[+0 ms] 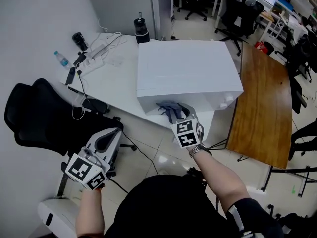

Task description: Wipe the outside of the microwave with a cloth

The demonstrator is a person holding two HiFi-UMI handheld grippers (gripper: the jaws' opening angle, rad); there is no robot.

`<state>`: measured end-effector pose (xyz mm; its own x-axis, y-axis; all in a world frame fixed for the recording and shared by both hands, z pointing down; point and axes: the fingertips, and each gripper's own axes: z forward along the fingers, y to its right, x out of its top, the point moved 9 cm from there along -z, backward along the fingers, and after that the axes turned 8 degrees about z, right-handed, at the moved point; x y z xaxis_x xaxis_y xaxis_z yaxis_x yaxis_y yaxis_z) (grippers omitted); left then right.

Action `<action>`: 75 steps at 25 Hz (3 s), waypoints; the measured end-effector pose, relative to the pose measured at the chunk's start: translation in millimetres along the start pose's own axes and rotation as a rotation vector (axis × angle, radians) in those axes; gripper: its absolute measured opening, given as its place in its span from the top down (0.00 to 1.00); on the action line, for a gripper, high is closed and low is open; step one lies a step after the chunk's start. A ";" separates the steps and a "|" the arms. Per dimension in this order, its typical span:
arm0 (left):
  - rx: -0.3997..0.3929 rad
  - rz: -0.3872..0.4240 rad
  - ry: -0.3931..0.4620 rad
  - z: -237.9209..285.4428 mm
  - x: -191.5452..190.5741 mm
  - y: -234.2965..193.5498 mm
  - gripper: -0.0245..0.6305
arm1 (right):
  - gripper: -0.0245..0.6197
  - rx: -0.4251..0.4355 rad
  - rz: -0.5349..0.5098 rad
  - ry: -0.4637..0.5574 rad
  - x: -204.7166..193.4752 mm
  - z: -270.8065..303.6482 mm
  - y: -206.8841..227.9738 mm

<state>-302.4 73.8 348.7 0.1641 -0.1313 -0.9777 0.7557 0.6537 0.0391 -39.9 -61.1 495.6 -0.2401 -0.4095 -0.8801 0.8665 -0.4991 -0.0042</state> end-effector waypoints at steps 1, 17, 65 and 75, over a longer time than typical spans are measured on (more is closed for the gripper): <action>-0.005 0.001 0.001 4.2 1.3 2.7 0.96 | 0.81 -0.009 0.005 -0.001 -1.8 -3.3 6.8; -0.054 0.020 0.001 72.0 33.2 68.6 0.96 | 0.81 -0.128 0.103 -0.018 -26.1 -61.6 123.4; -0.006 -0.003 0.013 134.5 48.3 241.8 0.96 | 0.81 -0.066 0.080 0.135 -24.1 -216.7 245.7; 0.020 -0.015 0.039 127.5 50.5 244.1 0.96 | 0.81 0.064 0.060 0.229 6.2 -260.2 204.9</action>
<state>-28.8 131.7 335.2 0.1283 -0.1113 -0.9855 0.7704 0.6369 0.0283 250.0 32.9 365.8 -0.0779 -0.2598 -0.9625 0.8451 -0.5294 0.0745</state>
